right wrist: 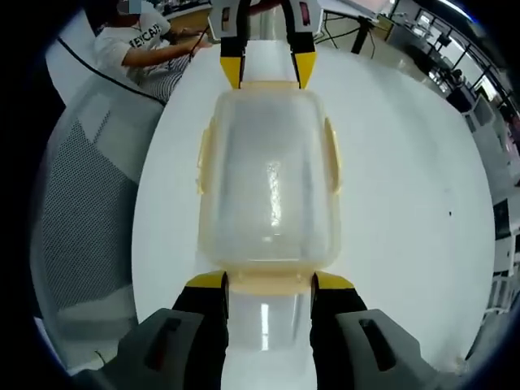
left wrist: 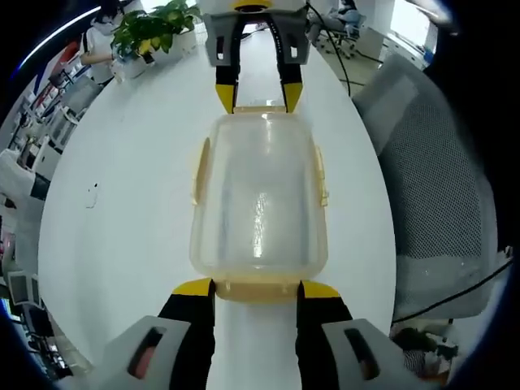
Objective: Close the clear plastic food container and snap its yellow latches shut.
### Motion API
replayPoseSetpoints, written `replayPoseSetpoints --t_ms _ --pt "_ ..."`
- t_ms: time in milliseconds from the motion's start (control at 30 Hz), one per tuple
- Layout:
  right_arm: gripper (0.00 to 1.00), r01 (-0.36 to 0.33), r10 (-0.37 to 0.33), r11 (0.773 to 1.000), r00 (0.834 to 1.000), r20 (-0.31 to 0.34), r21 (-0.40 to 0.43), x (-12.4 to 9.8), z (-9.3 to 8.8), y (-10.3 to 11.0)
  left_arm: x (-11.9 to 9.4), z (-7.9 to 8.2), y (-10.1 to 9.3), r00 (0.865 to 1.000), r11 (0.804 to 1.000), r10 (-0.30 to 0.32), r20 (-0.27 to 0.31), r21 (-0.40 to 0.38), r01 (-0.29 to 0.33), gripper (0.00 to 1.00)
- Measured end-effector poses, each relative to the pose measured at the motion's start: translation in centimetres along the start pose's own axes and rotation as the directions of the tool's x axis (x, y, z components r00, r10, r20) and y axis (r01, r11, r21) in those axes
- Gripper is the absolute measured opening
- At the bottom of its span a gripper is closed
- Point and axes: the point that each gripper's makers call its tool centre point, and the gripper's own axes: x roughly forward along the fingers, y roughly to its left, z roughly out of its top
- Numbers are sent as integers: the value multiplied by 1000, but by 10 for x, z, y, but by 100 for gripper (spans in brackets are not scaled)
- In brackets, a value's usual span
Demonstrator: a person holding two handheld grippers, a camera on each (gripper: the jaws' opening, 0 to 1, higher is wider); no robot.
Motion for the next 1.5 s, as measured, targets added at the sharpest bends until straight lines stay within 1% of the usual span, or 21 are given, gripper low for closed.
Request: replayPoseSetpoints --t_ms 300,467,667,1000,1067,1200,1367,1500 --pt "36 9 -9 1000 1000 7 20 -11 -28 1 9 29 1 1000 1000 2 4 18 -2 33" --pt "36 2 -2 999 1000 1 33 -13 -48 6 17 48 -4 1000 1000 -12 9 25 12 33" --pt "36 2 -2 999 1000 -8 42 -17 -65 8 26 65 -5 1000 999 -19 3 35 19 33" --pt "36 -7 7 999 1000 -1 52 -25 -95 9 37 93 -7 1000 999 -26 0 39 26 33" --pt "36 -9 9 999 1000 -4 53 -25 -100 10 40 98 -7 1000 999 -21 -2 49 21 33" --pt "36 -7 7 999 1000 4 47 -28 -108 10 44 104 -8 1000 999 -24 -1 37 24 33" --pt "36 -13 13 999 1000 5 37 -31 -112 13 46 109 -12 999 999 -41 -10 28 41 33" --pt "36 -20 20 999 1000 5 36 -32 -117 13 48 112 -13 999 999 -44 -5 19 44 33"
